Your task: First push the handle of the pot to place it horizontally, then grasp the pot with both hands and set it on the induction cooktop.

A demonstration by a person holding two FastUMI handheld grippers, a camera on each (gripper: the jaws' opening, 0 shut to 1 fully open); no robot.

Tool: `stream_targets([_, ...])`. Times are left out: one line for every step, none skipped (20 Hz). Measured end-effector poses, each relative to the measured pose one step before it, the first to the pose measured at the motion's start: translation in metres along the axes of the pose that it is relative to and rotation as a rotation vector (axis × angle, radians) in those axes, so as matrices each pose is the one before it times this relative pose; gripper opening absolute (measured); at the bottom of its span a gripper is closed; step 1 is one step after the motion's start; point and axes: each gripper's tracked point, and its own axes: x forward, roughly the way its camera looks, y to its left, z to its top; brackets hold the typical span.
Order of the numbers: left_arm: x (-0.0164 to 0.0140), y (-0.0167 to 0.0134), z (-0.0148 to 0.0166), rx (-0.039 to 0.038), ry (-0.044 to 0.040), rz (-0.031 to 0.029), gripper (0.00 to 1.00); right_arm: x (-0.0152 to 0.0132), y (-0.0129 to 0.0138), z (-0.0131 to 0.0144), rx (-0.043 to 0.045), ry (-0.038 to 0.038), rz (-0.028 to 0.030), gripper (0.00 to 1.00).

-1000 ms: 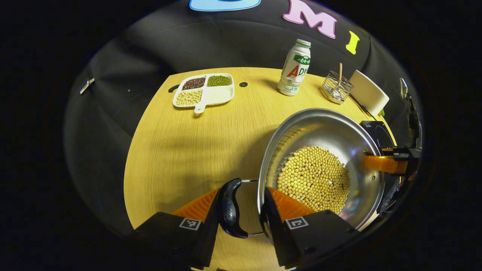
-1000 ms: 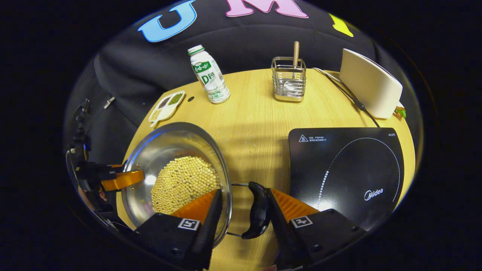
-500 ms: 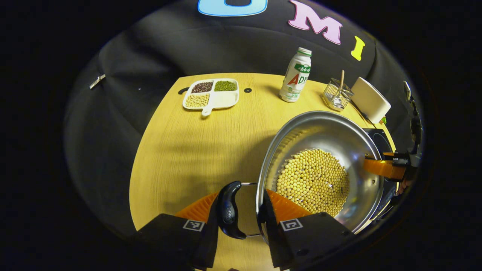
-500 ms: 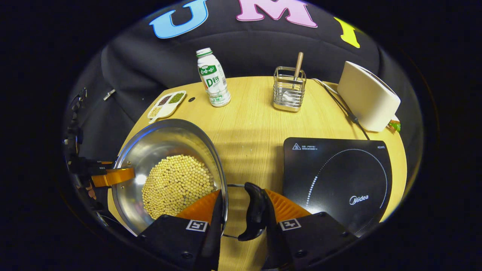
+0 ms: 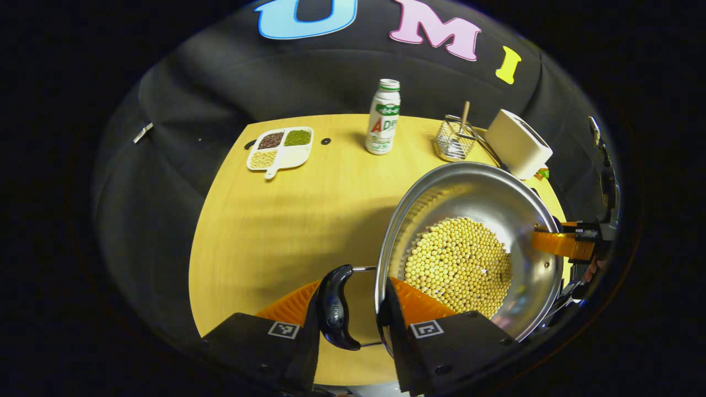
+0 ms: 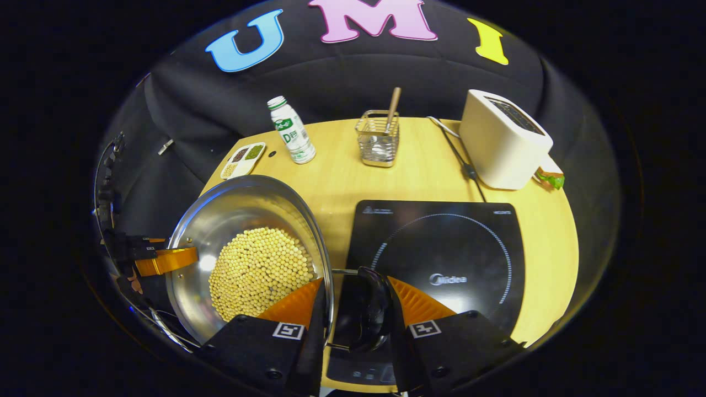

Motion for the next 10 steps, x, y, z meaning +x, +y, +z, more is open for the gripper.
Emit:
stream_targets([0.00037,-0.01292,0.00179,0.00004,-0.00035,-0.00593,0.58,-0.00611,-0.01206,0.0013,-0.00034,-0.00219,-0.00671,0.54])
stream_targets([-0.00031,-0.0127,0.0021,-0.00102,0.00093,-0.00545,0.58,-0.00542,-0.01102,0.00142,0.00147,-0.00339,-0.00615,0.49])
stream_targets([0.00008,-0.01151,0.00172,0.00273,-0.00224,-0.00559,0.58,-0.00484,-0.01155,0.00049,0.00161,-0.00258,-0.00567,0.54])
stream_targets([0.00067,-0.01242,0.00243,0.00648,-0.00006,-0.00556,0.58,-0.00512,-0.01226,0.00029,0.00333,-0.00282,-0.00586,0.54])
stream_targets([0.00097,-0.01212,0.00115,0.00619,-0.00184,-0.0051,0.58,-0.00339,-0.01158,0.00014,0.0083,-0.00145,-0.00515,0.54])
stream_targets([0.00123,-0.01162,0.00324,0.00671,-0.00174,-0.00443,0.58,-0.00444,-0.01038,-0.00083,0.00595,-0.0007,-0.00392,0.49])
stream_targets([0.00144,-0.01152,0.00243,0.00789,-0.00144,-0.00369,0.6,-0.00317,-0.01152,0.00057,0.00661,-0.00133,-0.00496,0.54])
stream_targets([0.00145,-0.01125,0.00359,0.00712,-0.00173,-0.00502,0.58,-0.0028,-0.01059,0.0001,0.00703,0.00012,-0.00674,0.49])
stream_targets([0.00322,-0.01128,0.00247,0.00782,-0.00057,-0.00603,0.58,-0.00292,-0.01153,0.00105,0.00588,-0.00275,-0.00625,0.54])
stream_targets([0.00305,-0.01133,0.00331,0.00518,-0.00108,-0.00785,0.58,-0.00174,-0.0106,0.00179,0.00496,-0.00353,-0.00697,0.54])
